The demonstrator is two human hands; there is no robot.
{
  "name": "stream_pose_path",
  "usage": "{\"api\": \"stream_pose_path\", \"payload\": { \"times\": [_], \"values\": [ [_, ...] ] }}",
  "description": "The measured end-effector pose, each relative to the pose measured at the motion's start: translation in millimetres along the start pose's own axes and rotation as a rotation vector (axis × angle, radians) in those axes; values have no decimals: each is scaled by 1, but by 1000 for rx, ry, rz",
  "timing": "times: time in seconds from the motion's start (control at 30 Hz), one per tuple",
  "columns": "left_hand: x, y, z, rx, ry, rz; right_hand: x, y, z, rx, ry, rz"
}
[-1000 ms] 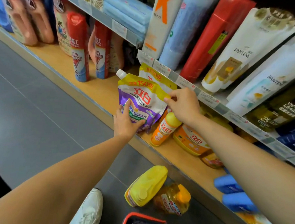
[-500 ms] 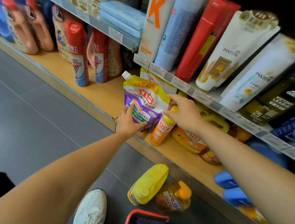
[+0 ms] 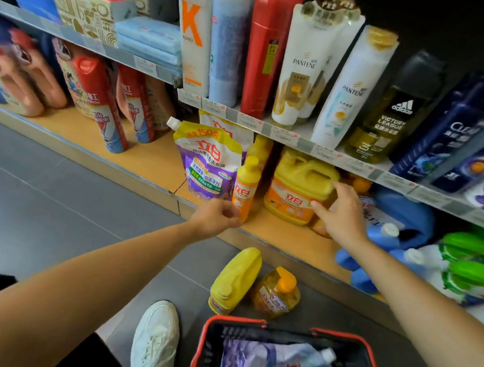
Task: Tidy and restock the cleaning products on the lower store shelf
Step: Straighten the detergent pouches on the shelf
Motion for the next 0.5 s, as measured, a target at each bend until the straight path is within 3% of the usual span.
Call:
{"api": "stream_pose_path", "payload": {
  "times": [0.17, 0.27, 0.5],
  "values": [
    [39, 66, -14, -136, -22, -181, -17, 12, 15, -105, 27, -46],
    [55, 89, -29, -228, -56, -92, -27, 17, 17, -175, 64, -29],
    [65, 86, -48, -293, -10, 56, -22, 25, 16, -70, 10, -2]
  ]
}}
Point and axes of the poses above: each hand's wrist, its own x-axis away from the middle knuckle, its own y-axis out of the palm, z = x × y, the point moved 7 cm from there along -x, towards the middle knuckle, and after that the axes turned 7 degrees about z, right-handed, at the moved point
